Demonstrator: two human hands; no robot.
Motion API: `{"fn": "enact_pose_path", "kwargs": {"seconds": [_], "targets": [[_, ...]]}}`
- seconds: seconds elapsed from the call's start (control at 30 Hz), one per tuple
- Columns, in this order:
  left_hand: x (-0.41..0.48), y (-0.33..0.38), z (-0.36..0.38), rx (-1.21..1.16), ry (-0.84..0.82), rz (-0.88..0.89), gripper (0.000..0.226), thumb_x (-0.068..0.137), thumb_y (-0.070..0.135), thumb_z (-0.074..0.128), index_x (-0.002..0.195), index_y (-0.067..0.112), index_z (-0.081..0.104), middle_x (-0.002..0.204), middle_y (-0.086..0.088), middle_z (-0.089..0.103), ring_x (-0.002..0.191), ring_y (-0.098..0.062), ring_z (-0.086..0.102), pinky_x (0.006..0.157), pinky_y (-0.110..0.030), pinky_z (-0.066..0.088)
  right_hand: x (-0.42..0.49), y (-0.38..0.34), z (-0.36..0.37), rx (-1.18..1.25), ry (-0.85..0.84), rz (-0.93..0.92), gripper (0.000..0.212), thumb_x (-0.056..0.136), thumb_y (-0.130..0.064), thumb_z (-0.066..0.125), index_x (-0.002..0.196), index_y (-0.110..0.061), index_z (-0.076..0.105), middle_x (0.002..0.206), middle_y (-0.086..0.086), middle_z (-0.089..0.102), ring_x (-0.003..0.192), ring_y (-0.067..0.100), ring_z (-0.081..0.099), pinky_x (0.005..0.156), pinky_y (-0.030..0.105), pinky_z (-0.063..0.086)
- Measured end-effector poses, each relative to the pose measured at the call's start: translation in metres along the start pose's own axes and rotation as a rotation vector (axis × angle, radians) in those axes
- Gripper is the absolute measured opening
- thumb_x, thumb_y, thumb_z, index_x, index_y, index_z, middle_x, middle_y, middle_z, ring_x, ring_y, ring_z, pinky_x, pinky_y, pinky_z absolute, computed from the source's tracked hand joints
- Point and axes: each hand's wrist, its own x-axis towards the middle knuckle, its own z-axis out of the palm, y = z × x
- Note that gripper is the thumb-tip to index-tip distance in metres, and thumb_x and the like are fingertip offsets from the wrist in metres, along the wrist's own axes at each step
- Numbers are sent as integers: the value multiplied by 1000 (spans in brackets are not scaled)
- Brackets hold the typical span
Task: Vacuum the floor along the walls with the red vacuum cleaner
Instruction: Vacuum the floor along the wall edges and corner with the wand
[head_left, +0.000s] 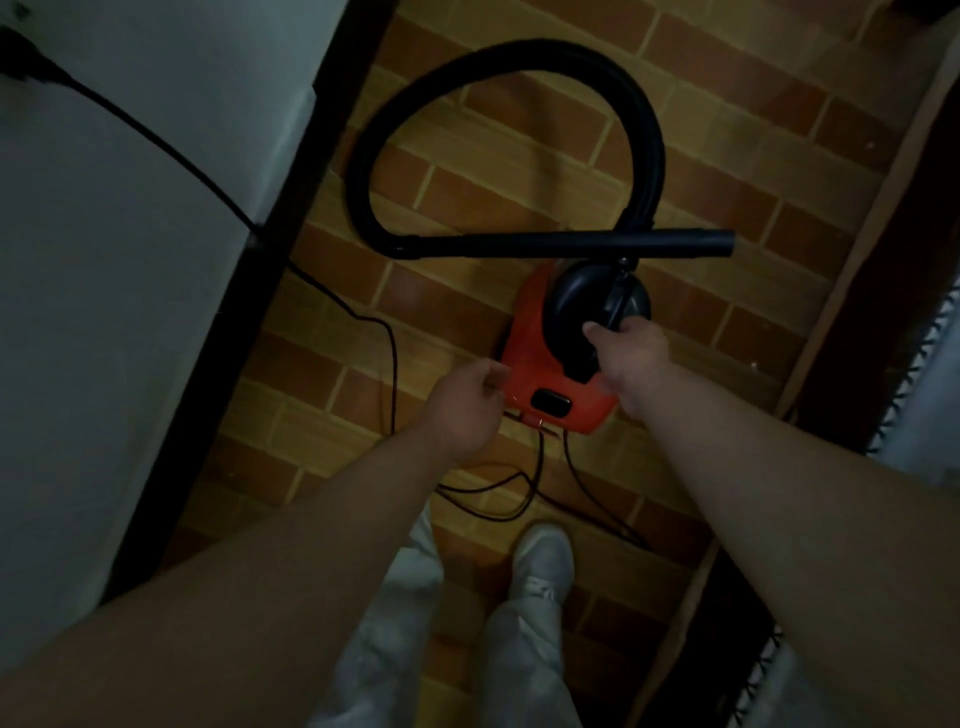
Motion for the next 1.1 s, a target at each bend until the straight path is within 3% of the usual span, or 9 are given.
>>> {"fn": "enact_pose_path", "kwargs": {"seconds": [0.2, 0.27, 0.4, 0.53, 0.63, 0.77, 0.83, 0.93, 1.1], "targets": [[12, -54, 22, 237, -107, -108, 44, 103, 11, 48, 146, 11, 49, 143, -11, 55, 126, -24, 56, 89, -16, 39, 15, 9, -1, 118, -27, 20, 57, 100, -25, 64, 152, -15, 42, 146, 12, 50, 122, 39, 57, 89, 52, 59], [9, -73, 36, 292, -152, -126, 46, 103, 14, 49, 148, 13, 46, 143, -14, 54, 123, -27, 57, 87, -18, 41, 17, 8, -1, 117, -27, -6, 55, 101, -25, 63, 150, -14, 43, 146, 13, 49, 122, 40, 57, 88, 52, 59], [2, -104, 63, 390, -193, -145, 52, 102, 15, 52, 152, 13, 39, 154, -11, 44, 139, -24, 45, 103, -22, 38, 24, 11, -5, 48, -9, -99, 53, 100, -28, 63, 147, -12, 46, 133, 8, 55, 110, 34, 62, 80, 47, 62], [-5, -133, 79, 508, -178, -137, 57, 98, 18, 58, 151, 14, 39, 156, -9, 38, 142, -25, 39, 110, -32, 37, 26, 40, -4, -123, 224, -322, 46, 95, -37, 66, 129, -10, 52, 121, 6, 58, 104, 21, 61, 81, 28, 51], [-10, -160, 83, 667, -142, -97, 62, 93, 22, 61, 150, 15, 36, 152, -6, 38, 136, -27, 45, 101, -40, 43, 3, 96, 4, -224, 382, -599, 23, 97, -34, 61, 110, -16, 53, 109, 0, 52, 96, 16, 54, 77, 28, 44], [-7, -201, 88, 830, -91, -85, 60, 92, 24, 58, 147, 12, 36, 144, -8, 44, 131, -29, 47, 102, -41, 42, -8, 207, 52, -505, 51, -737, 8, 97, -20, 55, 90, -17, 58, 86, 1, 59, 78, 16, 58, 66, 34, 47], [-6, -223, 91, 861, -89, -73, 46, 92, 21, 55, 136, 14, 48, 138, -8, 50, 128, -28, 48, 102, -38, 39, -7, 257, 81, -738, -203, -672, 18, 97, -19, 54, 109, -13, 66, 105, 8, 64, 95, 24, 63, 80, 37, 52], [1, -255, 98, 914, -201, 89, 42, 92, 17, 51, 134, 17, 55, 139, -5, 52, 130, -25, 47, 106, -36, 36, -2, 298, 114, -998, -406, -521, 43, 96, -17, 54, 138, -12, 52, 134, 11, 57, 122, 28, 53, 97, 36, 48], [11, -281, 109, 1065, -289, 289, 65, 93, 13, 47, 156, 19, 30, 162, -4, 29, 149, -25, 25, 123, -42, 16, 15, 322, 157, -1160, -514, -374, 60, 96, -20, 55, 151, -12, 33, 158, 9, 30, 141, 32, 32, 109, 47, 41]]}}
